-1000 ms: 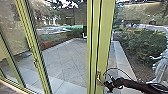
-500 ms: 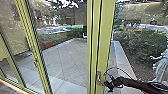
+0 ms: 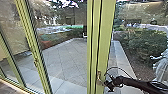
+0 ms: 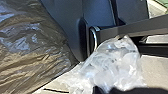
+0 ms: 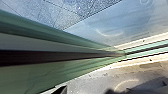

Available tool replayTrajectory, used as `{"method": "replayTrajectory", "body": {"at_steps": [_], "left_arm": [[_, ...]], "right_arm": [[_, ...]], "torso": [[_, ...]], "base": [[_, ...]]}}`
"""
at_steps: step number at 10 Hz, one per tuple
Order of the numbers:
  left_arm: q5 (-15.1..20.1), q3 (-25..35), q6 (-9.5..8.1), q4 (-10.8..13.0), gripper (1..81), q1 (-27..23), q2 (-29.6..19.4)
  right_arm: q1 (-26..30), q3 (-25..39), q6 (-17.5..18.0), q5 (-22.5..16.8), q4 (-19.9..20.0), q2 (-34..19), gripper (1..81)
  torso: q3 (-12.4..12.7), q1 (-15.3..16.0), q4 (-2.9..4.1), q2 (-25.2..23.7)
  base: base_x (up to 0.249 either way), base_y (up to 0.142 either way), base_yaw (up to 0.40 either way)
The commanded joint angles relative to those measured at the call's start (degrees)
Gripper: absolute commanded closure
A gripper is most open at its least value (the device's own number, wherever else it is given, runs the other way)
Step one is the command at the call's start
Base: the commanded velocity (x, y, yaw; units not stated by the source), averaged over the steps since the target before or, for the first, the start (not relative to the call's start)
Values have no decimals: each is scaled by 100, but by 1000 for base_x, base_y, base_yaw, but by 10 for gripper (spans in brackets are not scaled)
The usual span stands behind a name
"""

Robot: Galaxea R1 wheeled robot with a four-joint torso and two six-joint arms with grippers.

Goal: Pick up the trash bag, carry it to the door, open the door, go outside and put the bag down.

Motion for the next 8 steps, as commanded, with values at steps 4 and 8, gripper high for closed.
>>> {"method": "replayTrajectory", "body": {"at_steps": [4,8], "left_arm": [[484,23,26,-57,811,-161,-15],[484,23,26,-57,811,-161,-24]], "right_arm": [[1292,-238,113,-110,-84,-70,10],[1344,-299,113,-110,-93,-105,10]], "torso": [[0,0,0,0],[0,-9,0,-2]], "base": [[17,0,0],[72,0,0]]}}
